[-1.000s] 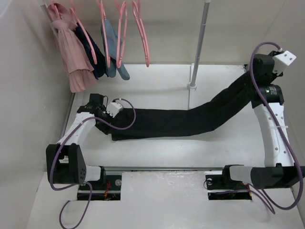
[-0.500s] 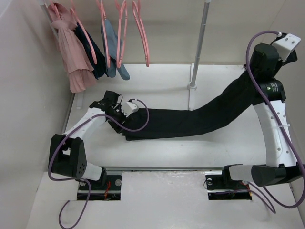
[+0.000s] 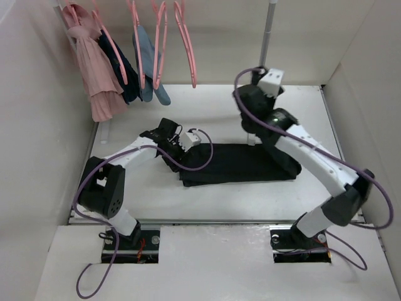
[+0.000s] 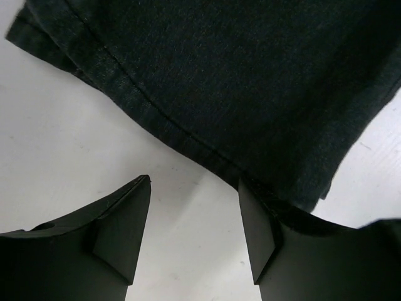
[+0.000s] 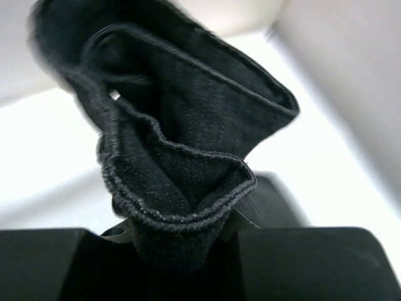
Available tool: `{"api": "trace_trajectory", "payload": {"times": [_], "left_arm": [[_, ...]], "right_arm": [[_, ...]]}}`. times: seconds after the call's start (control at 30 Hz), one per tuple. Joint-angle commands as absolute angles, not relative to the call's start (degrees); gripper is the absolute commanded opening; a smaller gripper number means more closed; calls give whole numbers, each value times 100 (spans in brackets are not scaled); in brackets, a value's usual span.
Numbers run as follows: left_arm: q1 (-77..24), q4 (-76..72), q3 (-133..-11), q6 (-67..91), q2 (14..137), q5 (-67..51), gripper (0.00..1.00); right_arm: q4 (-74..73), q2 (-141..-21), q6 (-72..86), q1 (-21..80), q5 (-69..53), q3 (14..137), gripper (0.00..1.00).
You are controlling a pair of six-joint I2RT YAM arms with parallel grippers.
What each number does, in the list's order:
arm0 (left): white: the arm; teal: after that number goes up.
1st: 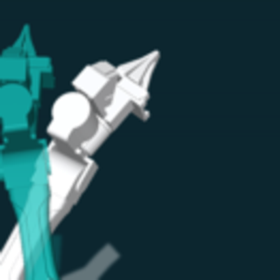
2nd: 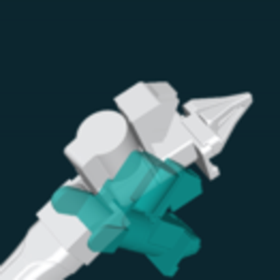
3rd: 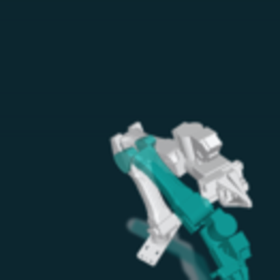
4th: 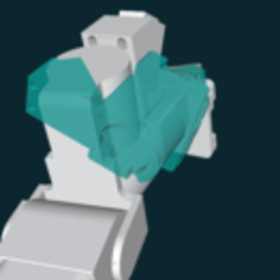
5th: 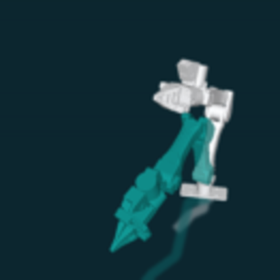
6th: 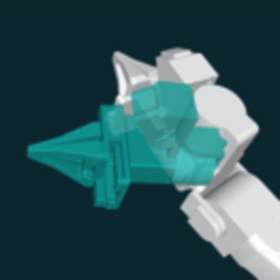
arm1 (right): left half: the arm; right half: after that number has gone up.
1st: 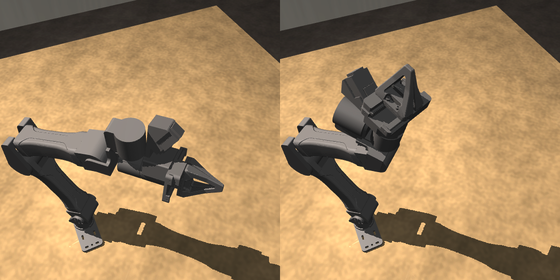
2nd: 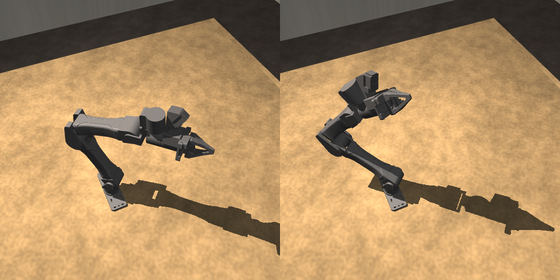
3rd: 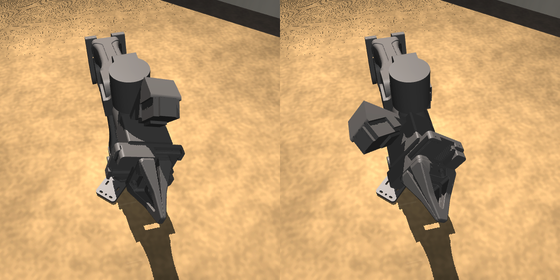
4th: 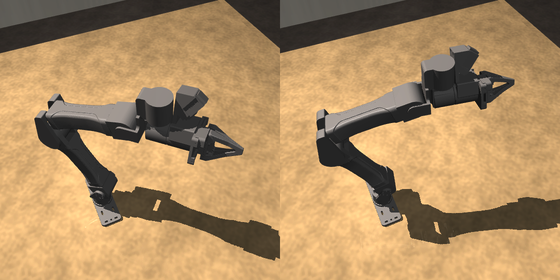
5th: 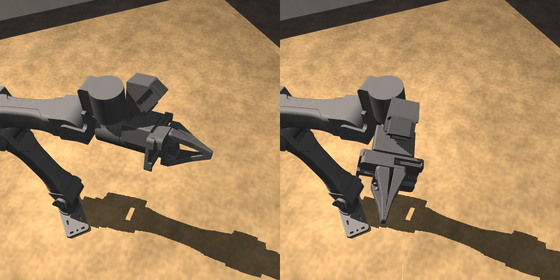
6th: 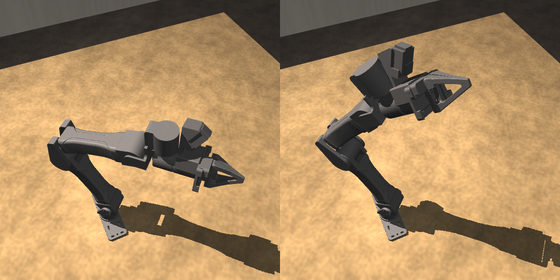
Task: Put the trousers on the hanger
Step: Fold the trousers at the center of the board.
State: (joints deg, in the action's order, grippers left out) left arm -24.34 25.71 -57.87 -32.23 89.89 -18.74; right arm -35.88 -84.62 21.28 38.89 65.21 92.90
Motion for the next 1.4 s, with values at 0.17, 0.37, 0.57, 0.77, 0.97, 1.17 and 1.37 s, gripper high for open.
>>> {"api": "trace_trajectory", "payload": {"times": [0.17,0.37,0.57,0.77,0.97,1.17,1.37], "left_arm": [[-2417,2285,-5467,-3138,9062,-1986,50],[-2417,2171,-5282,-3138,8956,-2039,50],[-2154,2390,-5282,-3199,8824,-2039,50],[-1846,2558,-5282,-3252,7955,-1540,52],[-1565,2487,-5282,-3007,7269,-1081,54],[-1371,2795,-5282,-2690,7006,-1353,47],[-1371,3198,-5282,-2847,6575,-1354,47]], "right_arm": [[-4359,-9245,5895,4878,5582,8834,0],[-4151,-9194,6442,4931,5317,8254,0],[-3146,-9403,5915,5062,4878,8023,0],[-2726,-10089,5284,5343,4565,8420,0],[-1583,-10432,3702,5476,2595,7893,56],[-1222,-10363,2331,6125,1706,7691,71],[-1099,-9555,1381,6258,329,7234,72]]}}
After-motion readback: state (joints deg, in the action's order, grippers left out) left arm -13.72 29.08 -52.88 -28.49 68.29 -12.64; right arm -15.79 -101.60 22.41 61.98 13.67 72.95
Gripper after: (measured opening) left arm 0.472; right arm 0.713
